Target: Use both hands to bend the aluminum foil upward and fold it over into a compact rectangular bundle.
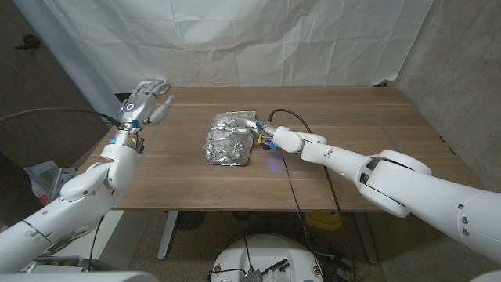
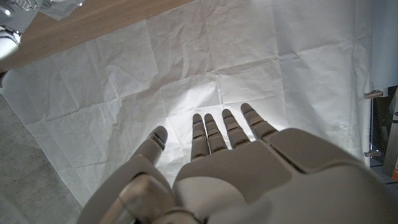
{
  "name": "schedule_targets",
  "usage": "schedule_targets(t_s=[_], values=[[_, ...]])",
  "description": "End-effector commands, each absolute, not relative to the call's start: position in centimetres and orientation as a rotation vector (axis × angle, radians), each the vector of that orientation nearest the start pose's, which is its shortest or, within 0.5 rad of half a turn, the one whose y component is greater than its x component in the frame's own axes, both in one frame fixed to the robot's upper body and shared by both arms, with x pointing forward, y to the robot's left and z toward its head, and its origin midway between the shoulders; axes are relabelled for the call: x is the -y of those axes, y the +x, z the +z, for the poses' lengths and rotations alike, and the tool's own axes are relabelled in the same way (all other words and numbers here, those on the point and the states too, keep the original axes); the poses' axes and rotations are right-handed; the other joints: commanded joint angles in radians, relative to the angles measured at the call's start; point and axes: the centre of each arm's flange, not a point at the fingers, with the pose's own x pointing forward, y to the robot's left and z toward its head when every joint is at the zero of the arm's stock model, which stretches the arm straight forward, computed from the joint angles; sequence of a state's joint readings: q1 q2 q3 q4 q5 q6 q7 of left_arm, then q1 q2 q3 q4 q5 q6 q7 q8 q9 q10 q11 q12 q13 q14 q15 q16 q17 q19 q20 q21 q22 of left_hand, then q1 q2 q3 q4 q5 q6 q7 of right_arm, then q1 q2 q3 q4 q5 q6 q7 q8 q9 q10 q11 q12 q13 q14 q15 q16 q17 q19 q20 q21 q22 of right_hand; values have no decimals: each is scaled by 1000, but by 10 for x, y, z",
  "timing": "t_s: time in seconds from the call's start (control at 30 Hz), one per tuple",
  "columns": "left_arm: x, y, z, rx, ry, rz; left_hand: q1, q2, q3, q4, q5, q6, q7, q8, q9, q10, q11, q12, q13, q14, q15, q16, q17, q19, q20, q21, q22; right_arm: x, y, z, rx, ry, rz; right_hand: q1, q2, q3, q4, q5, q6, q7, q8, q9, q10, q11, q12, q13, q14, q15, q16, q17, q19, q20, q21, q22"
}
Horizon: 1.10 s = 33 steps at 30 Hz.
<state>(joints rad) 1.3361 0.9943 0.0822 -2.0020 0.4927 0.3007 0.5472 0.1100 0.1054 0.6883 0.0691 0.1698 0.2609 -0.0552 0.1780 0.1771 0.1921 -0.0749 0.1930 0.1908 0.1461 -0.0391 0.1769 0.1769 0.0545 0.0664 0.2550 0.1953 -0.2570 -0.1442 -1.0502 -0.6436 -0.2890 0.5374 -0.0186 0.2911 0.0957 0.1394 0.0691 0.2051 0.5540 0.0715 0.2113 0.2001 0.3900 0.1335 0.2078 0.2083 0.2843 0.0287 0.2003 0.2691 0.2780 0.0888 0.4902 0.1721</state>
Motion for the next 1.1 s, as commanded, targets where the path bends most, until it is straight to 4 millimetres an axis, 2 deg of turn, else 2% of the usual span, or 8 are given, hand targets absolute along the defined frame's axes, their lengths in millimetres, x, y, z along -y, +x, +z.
schedule_targets(t_s=[0.03, 0.23, 0.5, 0.73, 0.87, 1.1], values=[[-369, 486, 26, 775, 1316, 624, -12, 0, -3, 4, 1, 4, -4, 5, 1, 4, -4, 9, 2, -1, -19, 7, 1, -12, 4, -1, 3, 5, 693, -27, 752, -1237, 644, -12, -3, 1, 8, 7, 11, -1, 3, 1, 8, -3, 4, 0, 10, 3, 7, -1, 3, -7, -1, 1], [-369, 486, 26, 773, 1317, 624, -17, 0, -5, 8, 1, 2, -4, 4, 1, 2, -5, 9, 2, -2, -19, 6, 1, -13, 4, -2, 3, 8, 682, -12, 826, -1206, 624, -18, -4, -1, 10, 10, 15, -10, 3, 0, 14, -7, 6, 0, 16, 3, 10, -5, 4, -1, -5, 1], [-367, 487, 27, 782, 1318, 619, -22, -1, -6, 11, 2, 2, -5, 4, 1, 1, -4, 9, 2, -3, -19, 6, 1, -14, 4, -3, 3, 11, 659, 18, 976, -1148, 577, -19, -5, 0, 7, 15, 25, -18, 5, 0, 33, -14, 12, 0, 35, -1, 16, -12, 14, 12, -9, 1], [-368, 487, 28, 785, 1317, 618, -25, -1, -7, 12, 2, 1, -7, 4, 1, 1, -5, 9, 2, -3, -20, 6, 1, -15, 4, -4, 3, 12, 650, 37, 1053, -1113, 538, -15, -5, 3, 2, 18, 32, -19, 7, 0, 43, -14, 14, -1, 50, -4, 20, -17, 23, 16, -12, 1], [-369, 486, 28, 789, 1317, 621, -26, -1, -8, 13, 3, 1, -7, 5, 0, 0, -4, 9, 2, -3, -20, 6, 0, -16, 6, -4, 3, 11, 653, 40, 1050, -1133, 522, -13, -5, 4, 0, 18, 33, -20, 7, 0, 43, -15, 14, -1, 53, -5, 21, -19, 26, 17, -12, 1], [-370, 482, 27, 789, 1316, 625, -28, -2, -8, 14, 3, 1, -8, 5, 0, 0, -4, 9, 2, -4, -21, 6, 0, -16, 5, -5, 3, 9, 672, 42, 993, -1185, 506, -12, -5, 5, -2, 20, 31, -21, 5, 0, 40, -16, 11, -1, 48, -5, 18, -21, 27, 17, -15, 2]])
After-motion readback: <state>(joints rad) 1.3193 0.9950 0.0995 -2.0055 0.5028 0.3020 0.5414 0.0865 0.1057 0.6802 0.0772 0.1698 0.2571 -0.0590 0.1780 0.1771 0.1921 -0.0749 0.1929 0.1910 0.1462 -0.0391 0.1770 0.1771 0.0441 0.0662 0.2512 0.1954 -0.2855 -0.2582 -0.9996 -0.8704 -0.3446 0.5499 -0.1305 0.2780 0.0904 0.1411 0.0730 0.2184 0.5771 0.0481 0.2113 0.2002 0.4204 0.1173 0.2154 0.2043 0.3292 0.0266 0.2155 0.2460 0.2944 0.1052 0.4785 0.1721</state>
